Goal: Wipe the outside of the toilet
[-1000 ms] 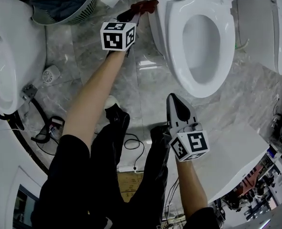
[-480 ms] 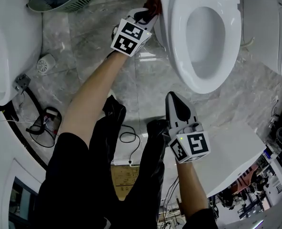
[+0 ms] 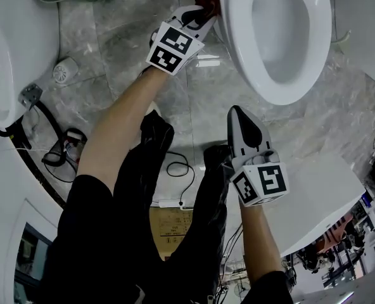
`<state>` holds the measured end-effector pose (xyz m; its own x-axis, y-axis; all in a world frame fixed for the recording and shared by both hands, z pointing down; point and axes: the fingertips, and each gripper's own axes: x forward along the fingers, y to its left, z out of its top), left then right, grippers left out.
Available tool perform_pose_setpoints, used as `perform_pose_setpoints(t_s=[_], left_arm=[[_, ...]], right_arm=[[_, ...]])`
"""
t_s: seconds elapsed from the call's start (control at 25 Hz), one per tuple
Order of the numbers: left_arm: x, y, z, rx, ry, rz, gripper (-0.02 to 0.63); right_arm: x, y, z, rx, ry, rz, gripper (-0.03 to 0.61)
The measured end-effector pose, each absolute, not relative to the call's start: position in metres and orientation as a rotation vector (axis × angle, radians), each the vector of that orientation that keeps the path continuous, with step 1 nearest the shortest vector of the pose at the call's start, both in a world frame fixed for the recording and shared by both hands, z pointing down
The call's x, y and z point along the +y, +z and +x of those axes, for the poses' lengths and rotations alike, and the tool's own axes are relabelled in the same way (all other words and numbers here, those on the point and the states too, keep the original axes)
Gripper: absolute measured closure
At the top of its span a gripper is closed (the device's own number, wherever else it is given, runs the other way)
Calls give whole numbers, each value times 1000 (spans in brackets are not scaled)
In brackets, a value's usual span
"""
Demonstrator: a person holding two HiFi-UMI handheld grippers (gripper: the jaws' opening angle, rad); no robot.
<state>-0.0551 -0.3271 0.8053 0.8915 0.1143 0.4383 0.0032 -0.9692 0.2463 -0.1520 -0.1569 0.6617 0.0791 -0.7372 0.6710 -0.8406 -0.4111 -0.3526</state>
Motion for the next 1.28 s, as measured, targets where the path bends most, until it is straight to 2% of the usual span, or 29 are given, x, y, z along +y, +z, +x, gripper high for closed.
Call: perform_pose_setpoints(t_s=[0.52, 1.28], left_arm=[[-225, 805, -87, 70, 741, 2795, 551], [-90, 802, -92, -183, 746, 2671, 551]], right_arm=[[-77, 656, -128, -1565, 1254, 2271, 575], [31, 642, -108, -1593, 1239, 2282, 575]])
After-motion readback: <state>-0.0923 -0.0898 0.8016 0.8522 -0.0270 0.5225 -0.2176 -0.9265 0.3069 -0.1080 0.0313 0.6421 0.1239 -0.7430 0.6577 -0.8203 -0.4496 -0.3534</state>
